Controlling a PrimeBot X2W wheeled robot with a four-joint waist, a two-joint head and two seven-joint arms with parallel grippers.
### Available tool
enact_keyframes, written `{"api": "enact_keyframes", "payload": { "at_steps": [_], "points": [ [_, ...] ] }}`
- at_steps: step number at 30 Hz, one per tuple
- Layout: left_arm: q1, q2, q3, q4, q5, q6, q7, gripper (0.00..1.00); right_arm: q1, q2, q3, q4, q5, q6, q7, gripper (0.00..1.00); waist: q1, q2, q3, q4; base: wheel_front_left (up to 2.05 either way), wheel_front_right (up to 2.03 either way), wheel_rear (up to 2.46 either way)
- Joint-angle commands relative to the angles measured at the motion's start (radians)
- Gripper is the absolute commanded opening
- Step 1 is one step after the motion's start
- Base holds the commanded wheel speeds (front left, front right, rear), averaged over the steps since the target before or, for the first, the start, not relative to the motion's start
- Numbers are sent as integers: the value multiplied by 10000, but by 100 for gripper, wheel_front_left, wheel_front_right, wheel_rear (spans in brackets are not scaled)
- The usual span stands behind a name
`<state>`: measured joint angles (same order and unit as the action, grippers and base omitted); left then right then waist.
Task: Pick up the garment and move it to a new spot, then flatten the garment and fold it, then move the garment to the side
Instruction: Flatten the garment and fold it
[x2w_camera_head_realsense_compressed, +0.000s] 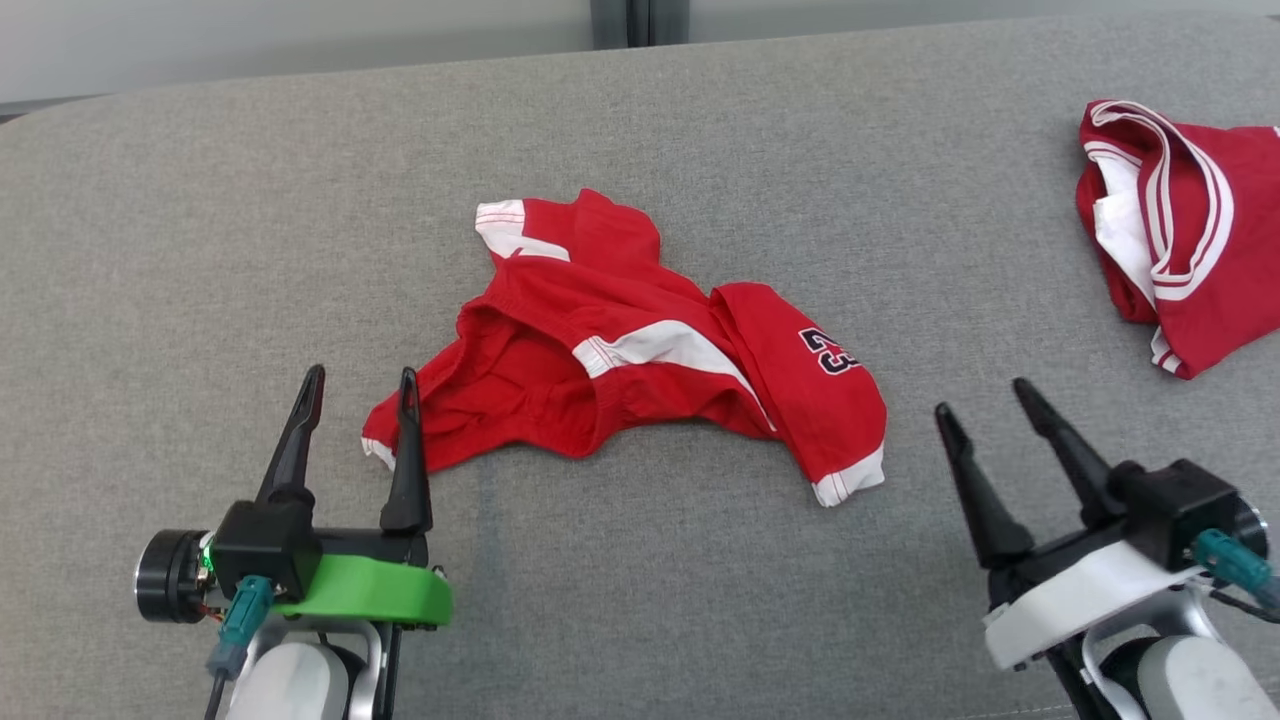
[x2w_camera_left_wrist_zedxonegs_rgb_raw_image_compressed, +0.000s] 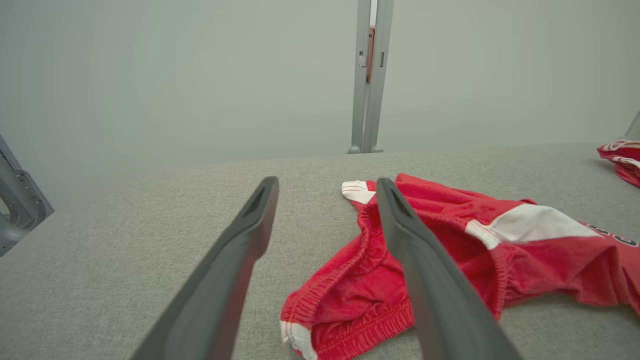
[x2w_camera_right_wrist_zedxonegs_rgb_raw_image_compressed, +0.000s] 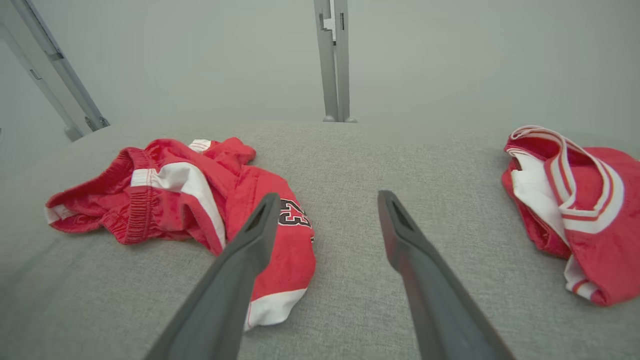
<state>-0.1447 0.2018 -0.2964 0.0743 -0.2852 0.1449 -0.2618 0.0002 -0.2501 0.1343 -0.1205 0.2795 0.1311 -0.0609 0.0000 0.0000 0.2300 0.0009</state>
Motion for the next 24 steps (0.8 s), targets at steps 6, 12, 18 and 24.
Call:
{"api": "enact_keyframes", "payload": {
  "at_steps": [6,12,18,24],
  "points": [
    [-669,-82,-197,-93,238,-64,0,100,-512,-454,1602,859,19,-9,201,100,0,0,781,249,0,0,0],
    [-1035,-227,-351,-26,281,-119,-16,100,-1170,-666,2648,1992,-240,-9,331,100,0,0,1205,423,0,0,0],
    [-1207,-279,-337,71,316,-181,-33,100,-1539,-577,2712,2689,-355,-9,80,0,0,0,1387,469,0,0,0],
    [-1175,-203,-218,44,362,-152,-39,100,-1477,-335,2405,2371,73,-9,-730,0,0,0,1391,281,0,0,0]
  ]
}}
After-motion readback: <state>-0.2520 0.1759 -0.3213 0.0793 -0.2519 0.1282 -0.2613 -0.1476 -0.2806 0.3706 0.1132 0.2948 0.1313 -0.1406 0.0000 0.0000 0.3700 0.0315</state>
